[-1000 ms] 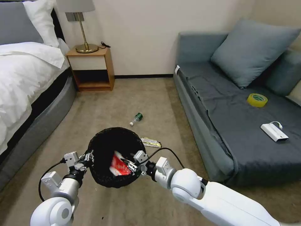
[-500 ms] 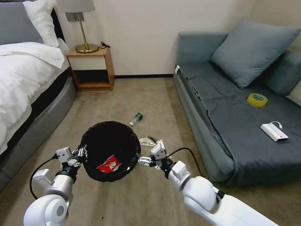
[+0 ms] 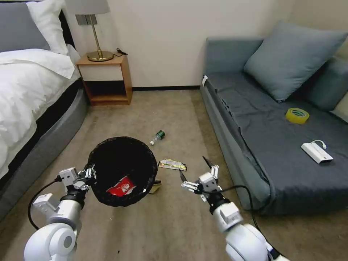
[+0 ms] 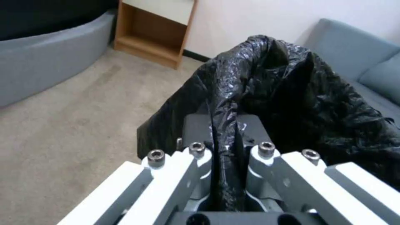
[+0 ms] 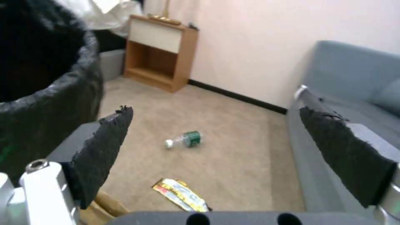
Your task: Pick up the trash bin, then pick up the garbage on the floor and place it into the trash bin.
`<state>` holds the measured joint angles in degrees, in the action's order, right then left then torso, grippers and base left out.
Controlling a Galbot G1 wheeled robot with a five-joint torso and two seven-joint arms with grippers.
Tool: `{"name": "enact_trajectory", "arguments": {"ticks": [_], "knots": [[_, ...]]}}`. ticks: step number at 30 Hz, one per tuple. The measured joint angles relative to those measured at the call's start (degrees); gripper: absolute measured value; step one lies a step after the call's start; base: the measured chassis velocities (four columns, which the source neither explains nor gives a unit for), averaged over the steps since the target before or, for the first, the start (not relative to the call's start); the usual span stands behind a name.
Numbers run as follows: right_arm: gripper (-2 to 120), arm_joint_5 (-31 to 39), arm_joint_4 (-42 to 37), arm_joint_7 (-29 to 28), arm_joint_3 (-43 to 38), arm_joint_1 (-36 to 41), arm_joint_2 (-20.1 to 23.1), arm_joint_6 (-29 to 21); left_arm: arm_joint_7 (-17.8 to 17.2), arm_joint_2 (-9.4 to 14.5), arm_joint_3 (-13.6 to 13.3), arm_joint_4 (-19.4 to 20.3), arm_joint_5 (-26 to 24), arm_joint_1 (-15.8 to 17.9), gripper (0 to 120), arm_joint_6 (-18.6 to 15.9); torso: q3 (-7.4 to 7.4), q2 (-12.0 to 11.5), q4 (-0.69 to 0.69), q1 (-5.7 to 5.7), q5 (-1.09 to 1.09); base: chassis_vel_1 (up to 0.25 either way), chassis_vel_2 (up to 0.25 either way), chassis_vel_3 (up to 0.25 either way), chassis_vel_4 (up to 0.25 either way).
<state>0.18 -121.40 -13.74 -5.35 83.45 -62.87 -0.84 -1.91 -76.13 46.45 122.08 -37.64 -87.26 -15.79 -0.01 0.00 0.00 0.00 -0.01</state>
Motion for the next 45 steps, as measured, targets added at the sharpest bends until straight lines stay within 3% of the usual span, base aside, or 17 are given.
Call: {"name": "enact_trajectory", "arguments": {"ticks": [5, 9, 24, 45], "knots": [[100, -5.7, 0.3, 1.0, -3.2, 8.3, -8.5, 3.9, -0.1, 0.3, 1.2, -0.5, -1.3, 0.3, 6, 0.0, 0.0, 0.0, -0.01, 0.0, 0.0, 0.0, 0.0, 0.0, 0.0], [100, -7.7, -0.1, 1.5, -3.7, 10.8, -10.1, 5.1, -0.1, 0.5, 2.2, -1.1, -2.2, 0.7, 6, -0.1, 0.0, 0.0, -0.01, 0.0, -0.01, 0.0, 0.0, 0.0, 0.0], [100, -6.5, -0.6, 2.8, -3.0, 9.4, -9.2, 3.8, 0.2, 1.6, 5.3, -2.3, -4.8, 0.8, 6, -0.2, 0.01, 0.0, 0.0, 0.0, 0.01, 0.0, 0.0, 0.0, 0.0], [100, -6.7, -0.7, 2.5, -2.0, 9.2, -9.4, 0.8, 0.8, 2.1, 7.5, -2.6, -5.7, 1.5, 6, -0.2, 0.01, 0.0, 0.0, 0.0, 0.01, 0.0, 0.0, 0.0, 0.0]]}}
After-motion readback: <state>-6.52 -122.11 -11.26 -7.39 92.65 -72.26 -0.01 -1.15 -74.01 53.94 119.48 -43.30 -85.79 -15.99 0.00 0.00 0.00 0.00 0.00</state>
